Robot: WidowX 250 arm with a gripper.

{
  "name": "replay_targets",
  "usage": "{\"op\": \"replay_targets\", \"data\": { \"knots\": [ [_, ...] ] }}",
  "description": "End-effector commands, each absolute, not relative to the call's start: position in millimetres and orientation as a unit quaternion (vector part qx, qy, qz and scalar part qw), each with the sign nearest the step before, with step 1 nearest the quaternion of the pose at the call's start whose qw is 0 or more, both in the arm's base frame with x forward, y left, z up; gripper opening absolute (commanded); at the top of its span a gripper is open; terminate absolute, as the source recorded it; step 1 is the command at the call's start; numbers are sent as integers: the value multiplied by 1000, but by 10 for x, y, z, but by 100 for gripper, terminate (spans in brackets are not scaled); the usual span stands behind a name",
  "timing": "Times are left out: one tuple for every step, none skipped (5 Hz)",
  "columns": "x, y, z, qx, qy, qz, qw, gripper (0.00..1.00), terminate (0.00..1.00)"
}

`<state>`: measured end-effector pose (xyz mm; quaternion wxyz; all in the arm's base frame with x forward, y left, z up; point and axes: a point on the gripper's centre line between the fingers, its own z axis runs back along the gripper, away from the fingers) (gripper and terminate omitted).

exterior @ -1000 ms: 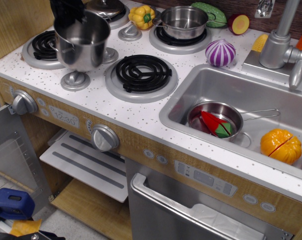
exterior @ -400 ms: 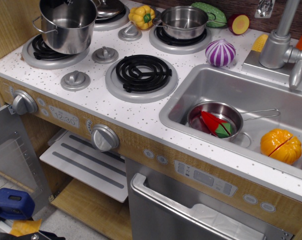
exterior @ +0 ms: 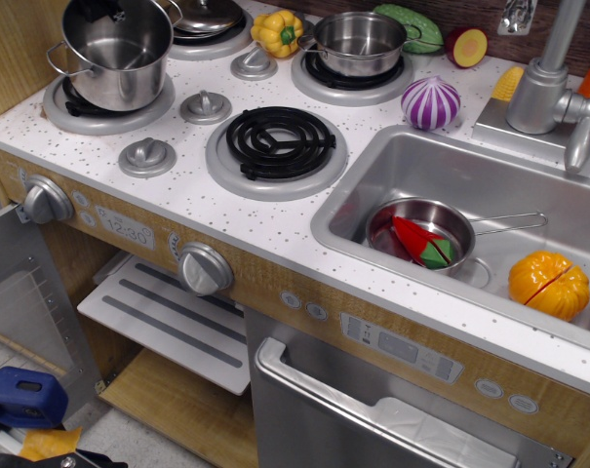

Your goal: Put pot on stove which is near stove

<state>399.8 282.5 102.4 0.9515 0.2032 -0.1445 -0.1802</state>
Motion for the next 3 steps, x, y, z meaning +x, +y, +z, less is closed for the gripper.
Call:
{"op": "replay_targets", "data": {
  "knots": [
    [3965,3047,1218,226,-177,-195,938,0,0],
    [3975,3110,1223,225,-180,-206,935,0,0],
    [3983,3165,1208,256,-178,-232,921,0,0]
  ]
}}
